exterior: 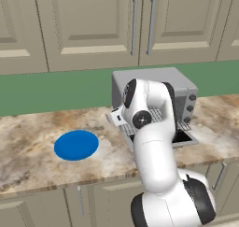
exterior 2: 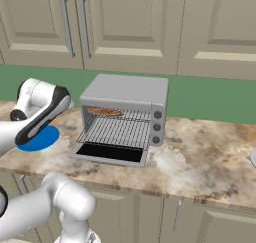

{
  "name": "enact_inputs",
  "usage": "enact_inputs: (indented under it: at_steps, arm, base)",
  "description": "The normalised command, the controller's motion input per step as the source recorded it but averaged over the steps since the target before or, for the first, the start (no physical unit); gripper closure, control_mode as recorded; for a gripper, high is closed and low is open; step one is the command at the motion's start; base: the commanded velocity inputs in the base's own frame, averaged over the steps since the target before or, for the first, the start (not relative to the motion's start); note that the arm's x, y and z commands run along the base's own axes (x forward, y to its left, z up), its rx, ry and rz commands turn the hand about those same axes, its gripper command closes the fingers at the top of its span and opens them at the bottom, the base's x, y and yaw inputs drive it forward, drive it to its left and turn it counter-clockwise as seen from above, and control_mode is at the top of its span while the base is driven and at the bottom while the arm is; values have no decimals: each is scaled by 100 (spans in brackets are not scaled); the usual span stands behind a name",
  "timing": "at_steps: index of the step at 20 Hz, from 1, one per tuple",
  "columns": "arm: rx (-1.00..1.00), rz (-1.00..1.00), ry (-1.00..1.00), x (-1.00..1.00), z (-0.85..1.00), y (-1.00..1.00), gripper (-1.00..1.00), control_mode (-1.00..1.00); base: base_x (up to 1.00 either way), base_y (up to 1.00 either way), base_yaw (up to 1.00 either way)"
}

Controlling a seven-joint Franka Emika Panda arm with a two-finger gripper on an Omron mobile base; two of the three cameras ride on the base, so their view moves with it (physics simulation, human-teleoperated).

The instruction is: Open the toaster oven door. Place the baguette on the top rack in the toaster oven and place the steak on the bottom rack.

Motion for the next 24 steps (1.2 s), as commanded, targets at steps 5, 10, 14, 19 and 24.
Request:
enact_inputs:
  at_steps: [5, 10, 14, 19, 24]
  arm:
    - [4, 0, 25, -5, 100, 13, -100, -100]
    - [14, -7, 34, -44, 100, -7, -100, -100]
    - [20, -20, 44, -61, 100, -37, -100, -100]
    - [19, -29, 52, -44, 100, -45, -100, -100]
    - [19, -28, 51, -46, 98, -46, -100, -100]
  base:
    - [0, 0, 0]
    - [0, 0, 0]
    - [0, 0, 0]
    - [0, 0, 0]
    - [0, 0, 0]
